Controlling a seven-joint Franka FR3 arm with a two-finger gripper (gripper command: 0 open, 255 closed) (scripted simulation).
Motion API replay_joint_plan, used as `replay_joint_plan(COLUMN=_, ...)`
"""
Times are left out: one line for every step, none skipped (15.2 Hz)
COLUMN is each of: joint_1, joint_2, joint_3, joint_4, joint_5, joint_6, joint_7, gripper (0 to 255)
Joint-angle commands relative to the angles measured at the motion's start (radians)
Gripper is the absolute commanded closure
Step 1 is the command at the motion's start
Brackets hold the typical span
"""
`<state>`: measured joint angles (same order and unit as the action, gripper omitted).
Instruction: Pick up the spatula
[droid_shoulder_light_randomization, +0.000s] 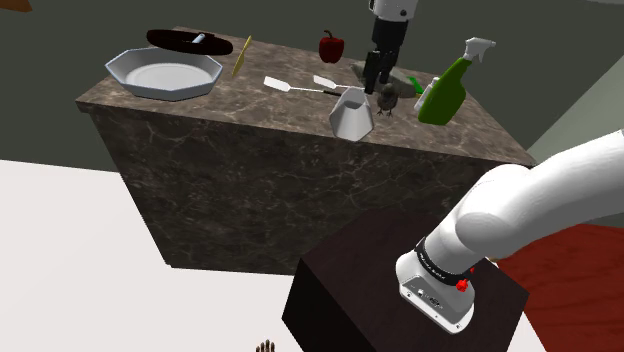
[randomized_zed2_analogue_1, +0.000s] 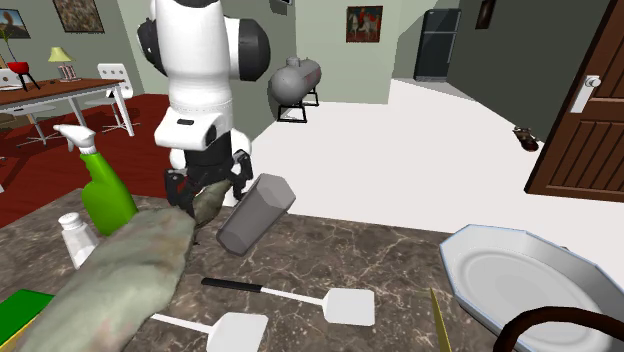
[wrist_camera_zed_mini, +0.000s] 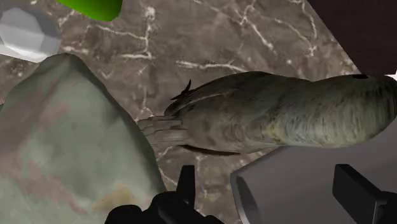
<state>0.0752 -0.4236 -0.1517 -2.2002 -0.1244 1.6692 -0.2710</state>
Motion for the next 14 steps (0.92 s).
replay_joint_plan(joint_1=0.021, joint_2=0.07, joint_3=-0.014, joint_4=0.044, joint_5=0.002, joint_6=0.036, joint_7=-0.084, gripper=0)
replay_joint_plan(joint_1=0.03, joint_2=0.105, joint_3=-0.02, joint_4=0.071, joint_5=0.006, joint_6=0.05, joint_7=-0.125, gripper=0)
replay_joint_plan(joint_1=0.039, joint_2=0.141, joint_3=-0.025, joint_4=0.098, joint_5=0.01, joint_6=0.062, joint_7=-0.165, gripper=0)
replay_joint_plan(joint_1=0.047, joint_2=0.176, joint_3=-0.028, joint_4=0.126, joint_5=0.015, joint_6=0.074, joint_7=-0.205, gripper=0)
replay_joint_plan(joint_1=0.055, joint_2=0.211, joint_3=-0.031, joint_4=0.155, joint_5=0.021, joint_6=0.084, joint_7=-0.245, gripper=0)
replay_joint_plan(joint_1=0.062, joint_2=0.246, joint_3=-0.033, joint_4=0.185, joint_5=0.028, joint_6=0.094, joint_7=-0.285, gripper=0)
replay_joint_plan(joint_1=0.069, joint_2=0.28, joint_3=-0.034, joint_4=0.215, joint_5=0.035, joint_6=0.102, joint_7=-0.324, gripper=0)
replay_joint_plan(joint_1=0.075, joint_2=0.314, joint_3=-0.033, joint_4=0.246, joint_5=0.042, joint_6=0.109, joint_7=-0.363, gripper=0)
replay_joint_plan(joint_1=0.081, joint_2=0.347, joint_3=-0.032, joint_4=0.277, joint_5=0.05, joint_6=0.115, joint_7=-0.401, gripper=0)
replay_joint_plan(joint_1=0.087, joint_2=0.38, joint_3=-0.03, joint_4=0.309, joint_5=0.057, joint_6=0.12, joint_7=-0.438, gripper=0)
replay_joint_plan(joint_1=0.092, joint_2=0.412, joint_3=-0.027, joint_4=0.341, joint_5=0.065, joint_6=0.124, joint_7=-0.475, gripper=0)
replay_joint_plan(joint_1=0.096, joint_2=0.444, joint_3=-0.023, joint_4=0.374, joint_5=0.073, joint_6=0.127, joint_7=-0.511, gripper=0)
replay_joint_plan(joint_1=0.101, joint_2=0.476, joint_3=-0.018, joint_4=0.408, joint_5=0.08, joint_6=0.129, joint_7=-0.547, gripper=0)
replay_joint_plan(joint_1=0.103, joint_2=0.495, joint_3=-0.014, joint_4=0.428, joint_5=0.085, joint_6=0.13, joint_7=-0.568, gripper=0)
